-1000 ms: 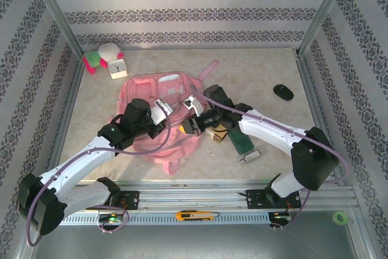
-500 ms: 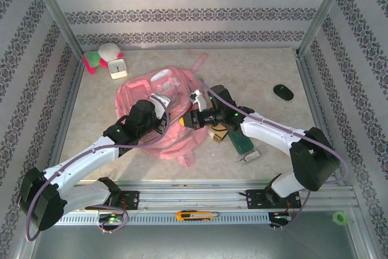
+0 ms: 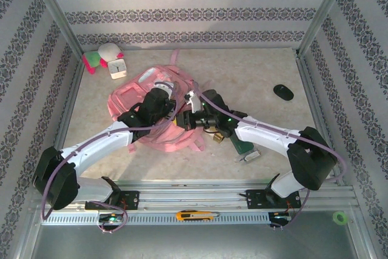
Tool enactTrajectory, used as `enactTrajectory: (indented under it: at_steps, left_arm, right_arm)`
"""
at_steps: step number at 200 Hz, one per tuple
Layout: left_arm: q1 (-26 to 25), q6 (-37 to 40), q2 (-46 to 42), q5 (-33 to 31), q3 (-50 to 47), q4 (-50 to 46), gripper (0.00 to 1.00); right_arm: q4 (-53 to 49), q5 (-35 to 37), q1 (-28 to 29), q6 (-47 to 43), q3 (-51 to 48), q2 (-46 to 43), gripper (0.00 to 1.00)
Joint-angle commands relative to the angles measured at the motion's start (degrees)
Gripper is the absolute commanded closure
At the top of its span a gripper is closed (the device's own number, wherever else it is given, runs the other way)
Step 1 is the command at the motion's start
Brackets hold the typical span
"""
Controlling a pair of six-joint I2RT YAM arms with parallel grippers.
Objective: Pack books, pencil case, and school supplies into a backpack
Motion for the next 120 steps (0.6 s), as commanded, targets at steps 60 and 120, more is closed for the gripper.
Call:
enactTrajectory:
  at_steps: [60,120]
  left_arm:
    - [4.8,20.8,-14.8,14.7,-11.7,17.8,1.0]
    - [8.2,33.0,-16.0,30.5,-16.1,20.7,1.0]
  right_arm:
    - [-4.2,-0.9,-7.0,4.4,-2.8,-10.7,0.43]
    - [-2.2,-1.2,-5.8,21.3,2.6,-5.7,0.28]
